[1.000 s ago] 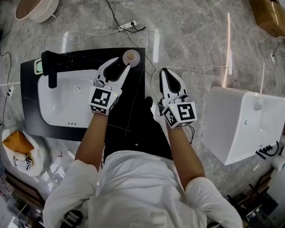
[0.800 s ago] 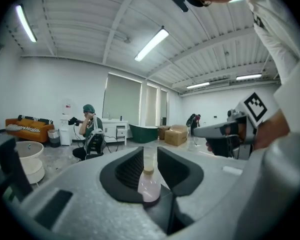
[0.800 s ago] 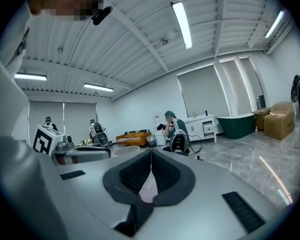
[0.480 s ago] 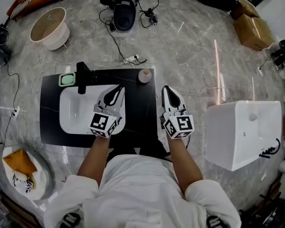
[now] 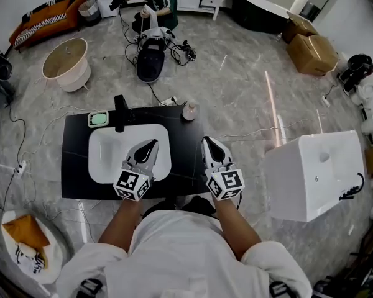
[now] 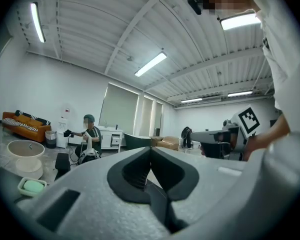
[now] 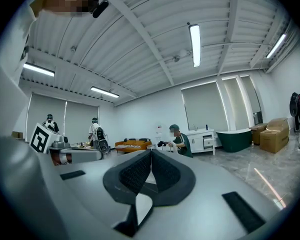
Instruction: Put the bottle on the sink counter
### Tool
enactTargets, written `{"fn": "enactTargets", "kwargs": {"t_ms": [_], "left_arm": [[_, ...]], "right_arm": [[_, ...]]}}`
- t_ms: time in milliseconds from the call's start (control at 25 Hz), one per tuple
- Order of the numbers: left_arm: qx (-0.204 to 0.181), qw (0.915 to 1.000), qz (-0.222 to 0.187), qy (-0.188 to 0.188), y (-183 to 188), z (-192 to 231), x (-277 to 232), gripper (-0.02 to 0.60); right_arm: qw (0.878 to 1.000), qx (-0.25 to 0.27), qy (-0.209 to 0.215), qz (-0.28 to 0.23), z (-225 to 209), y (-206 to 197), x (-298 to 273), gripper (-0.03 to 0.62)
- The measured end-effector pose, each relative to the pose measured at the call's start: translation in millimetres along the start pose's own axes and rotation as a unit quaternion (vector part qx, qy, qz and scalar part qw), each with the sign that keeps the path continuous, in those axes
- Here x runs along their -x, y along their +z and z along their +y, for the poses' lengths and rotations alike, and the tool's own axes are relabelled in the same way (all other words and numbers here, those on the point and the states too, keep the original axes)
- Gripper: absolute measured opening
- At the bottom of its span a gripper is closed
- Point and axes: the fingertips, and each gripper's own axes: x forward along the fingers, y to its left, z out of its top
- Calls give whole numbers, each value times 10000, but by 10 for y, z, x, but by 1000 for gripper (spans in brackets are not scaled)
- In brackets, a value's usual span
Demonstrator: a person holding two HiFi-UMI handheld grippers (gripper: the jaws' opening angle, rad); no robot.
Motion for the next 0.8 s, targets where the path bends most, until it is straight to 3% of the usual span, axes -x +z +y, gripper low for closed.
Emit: {"fn": "enactTargets", "kwargs": {"t_ms": [440, 800], "left_arm": [[23, 9997, -163, 184, 173, -359, 675, 17], [126, 9998, -65, 166, 5, -1149, 1344, 15]], "right_arm": [[9994, 12, 341, -32, 457, 39, 675, 15], [9994, 24, 288, -194, 767, 71, 1593, 15]]}}
